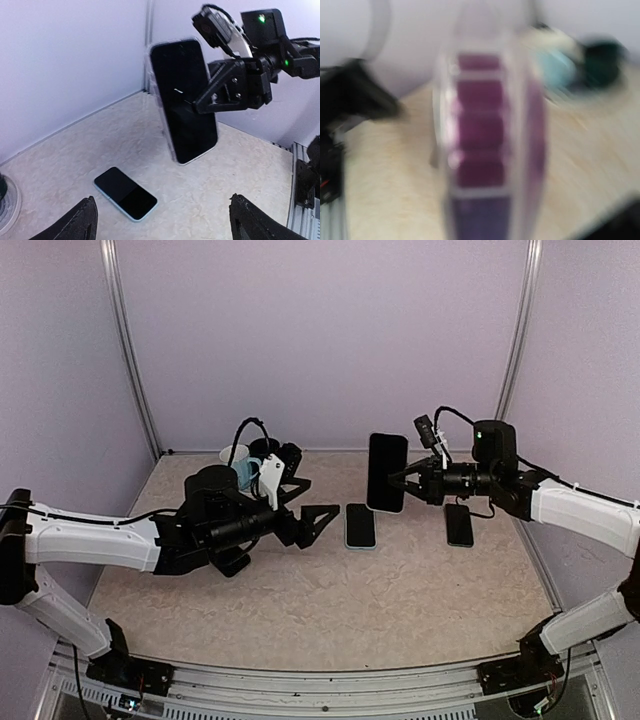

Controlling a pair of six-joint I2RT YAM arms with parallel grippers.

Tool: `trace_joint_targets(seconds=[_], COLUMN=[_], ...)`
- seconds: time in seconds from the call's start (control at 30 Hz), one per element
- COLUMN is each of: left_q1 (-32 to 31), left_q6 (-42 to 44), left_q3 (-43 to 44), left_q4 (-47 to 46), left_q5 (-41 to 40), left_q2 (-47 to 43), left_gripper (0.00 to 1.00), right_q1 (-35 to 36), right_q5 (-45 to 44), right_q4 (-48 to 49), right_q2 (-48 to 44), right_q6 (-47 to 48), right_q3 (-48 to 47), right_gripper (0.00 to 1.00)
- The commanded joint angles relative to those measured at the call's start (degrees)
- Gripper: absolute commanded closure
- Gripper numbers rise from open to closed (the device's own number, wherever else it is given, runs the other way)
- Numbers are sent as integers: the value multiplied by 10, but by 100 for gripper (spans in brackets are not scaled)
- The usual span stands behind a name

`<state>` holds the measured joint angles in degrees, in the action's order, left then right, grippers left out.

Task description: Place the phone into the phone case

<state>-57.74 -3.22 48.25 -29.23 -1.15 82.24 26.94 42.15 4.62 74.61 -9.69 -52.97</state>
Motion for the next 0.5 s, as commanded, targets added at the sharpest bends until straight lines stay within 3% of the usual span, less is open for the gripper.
trace_joint_targets(seconds=[0.0,0.23,0.47], left_q1=[37,54,58], left_q6=[-64,-77,-79], left_q3=[-2,10,9], left_q4=[40,74,79], left_q5=[-50,-57,-55], left_q2=[-15,-8,-7], left_gripper=[10,10,10], right_q1=[-74,-144,-161], right_q5=[23,82,115], right_q4=[-60,-110,-188], right_q2=[60,213,356], right_q6=[-87,-88,-44], right_q3=[-26,-77,-169], right_gripper=[100,100,100])
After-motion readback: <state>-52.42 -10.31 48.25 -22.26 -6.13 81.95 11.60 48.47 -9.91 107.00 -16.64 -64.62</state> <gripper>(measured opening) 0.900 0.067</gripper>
